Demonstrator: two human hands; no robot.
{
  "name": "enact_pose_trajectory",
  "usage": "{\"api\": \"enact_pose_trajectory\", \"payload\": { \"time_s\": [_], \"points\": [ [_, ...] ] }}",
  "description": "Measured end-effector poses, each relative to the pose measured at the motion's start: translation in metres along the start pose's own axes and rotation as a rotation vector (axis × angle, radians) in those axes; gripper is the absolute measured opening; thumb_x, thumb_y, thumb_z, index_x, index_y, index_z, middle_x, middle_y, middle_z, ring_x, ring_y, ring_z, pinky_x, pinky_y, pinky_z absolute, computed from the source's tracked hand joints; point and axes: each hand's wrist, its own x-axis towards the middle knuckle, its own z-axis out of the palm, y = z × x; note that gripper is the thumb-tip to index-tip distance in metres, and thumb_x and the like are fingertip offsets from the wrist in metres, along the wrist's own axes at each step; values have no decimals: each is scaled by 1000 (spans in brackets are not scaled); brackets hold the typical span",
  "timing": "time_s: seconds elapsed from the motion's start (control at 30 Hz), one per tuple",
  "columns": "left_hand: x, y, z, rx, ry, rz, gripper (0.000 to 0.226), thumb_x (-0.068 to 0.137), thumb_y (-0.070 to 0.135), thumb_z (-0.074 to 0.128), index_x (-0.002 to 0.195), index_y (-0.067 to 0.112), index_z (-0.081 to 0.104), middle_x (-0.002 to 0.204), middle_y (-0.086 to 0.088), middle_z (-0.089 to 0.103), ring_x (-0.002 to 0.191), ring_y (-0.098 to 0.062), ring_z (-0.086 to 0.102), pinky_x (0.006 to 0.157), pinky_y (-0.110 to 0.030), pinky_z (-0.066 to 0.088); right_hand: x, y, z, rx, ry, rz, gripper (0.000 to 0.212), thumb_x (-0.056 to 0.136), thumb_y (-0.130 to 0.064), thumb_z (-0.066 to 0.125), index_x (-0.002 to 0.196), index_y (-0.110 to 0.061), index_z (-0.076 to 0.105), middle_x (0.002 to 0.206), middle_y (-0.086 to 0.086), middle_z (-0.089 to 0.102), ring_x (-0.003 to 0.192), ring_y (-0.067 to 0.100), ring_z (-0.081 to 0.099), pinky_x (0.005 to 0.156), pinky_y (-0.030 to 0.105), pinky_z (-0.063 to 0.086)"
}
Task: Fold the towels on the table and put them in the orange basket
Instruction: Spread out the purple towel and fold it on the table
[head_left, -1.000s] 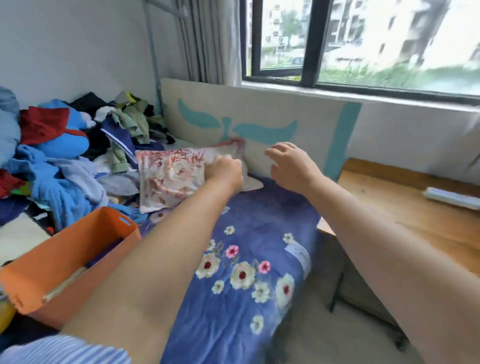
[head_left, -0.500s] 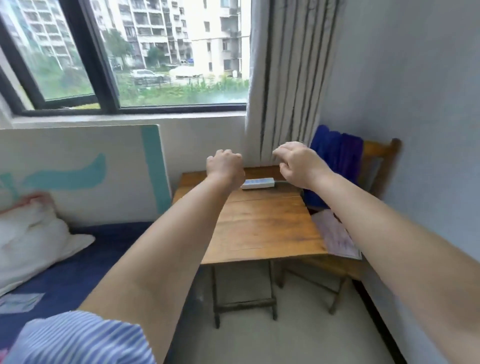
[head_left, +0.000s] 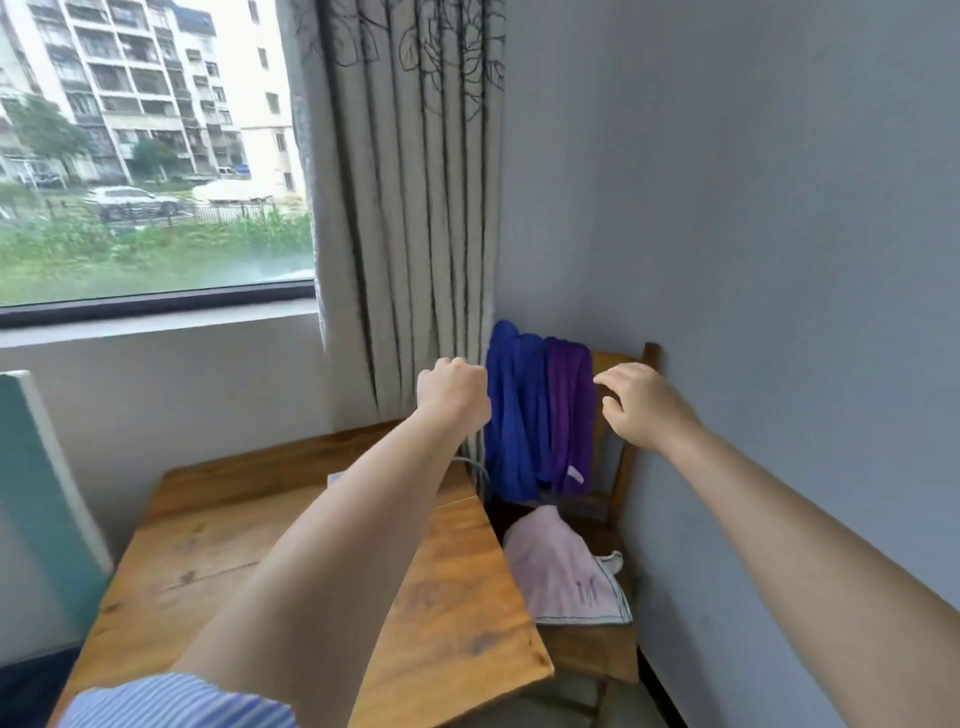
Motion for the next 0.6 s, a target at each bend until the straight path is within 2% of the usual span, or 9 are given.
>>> {"api": "enact_pose_trajectory", "payload": {
  "time_s": [0.1, 0.2, 0.37, 0.43, 0.5, 0.6],
  "points": [
    [64, 8, 13, -41, -29, 56, 19, 88, 10, 43, 99, 9, 59, 110, -10, 56, 108, -28, 48, 76, -32, 35, 50, 27, 10, 1, 16, 88, 36, 88, -6, 43, 122, -4, 54, 129, 12, 55, 123, 25, 43, 99, 30, 35],
    [124, 17, 26, -86, -50, 114, 10, 87, 8, 41, 80, 9, 47, 106, -10, 56, 104, -27, 48, 71, -30, 33, 93, 54, 21, -12, 10, 154, 35, 88, -7, 43, 122, -3, 55, 128, 12, 56, 122, 24, 45, 98, 29, 36],
    [198, 39, 57, -209, -85, 138, 33, 89, 7, 39, 59, 13, 28, 98, -10, 53, 100, -26, 49, 66, -30, 33, 146, 95, 43, -1, 8, 218, 34, 90, -7, 43, 120, -2, 56, 126, 13, 57, 120, 24, 47, 98, 26, 35],
    [222, 49, 73, -272, -118, 121, 32, 90, 6, 38, 59, 11, 28, 95, -10, 55, 89, -24, 49, 58, -29, 31, 163, 110, 53, -4, -15, 230, 33, 90, -8, 43, 120, -2, 57, 124, 12, 58, 119, 24, 48, 96, 26, 36],
    [248, 58, 92, -328, -141, 85, 34, 91, 6, 37, 58, 11, 28, 75, -4, 48, 68, -17, 41, 48, -25, 24, 183, 129, 63, 0, -28, 230, 31, 90, -8, 43, 116, -2, 60, 119, 14, 60, 115, 25, 50, 92, 27, 38],
    [277, 67, 120, -379, -194, 23, 40, 94, 12, 37, 55, 15, 27, 58, 4, 32, 52, -9, 29, 44, -23, 20, 212, 160, 82, 6, -87, 224, 25, 90, -8, 43, 94, -1, 67, 98, 15, 65, 98, 29, 57, 76, 30, 43]
  ]
}}
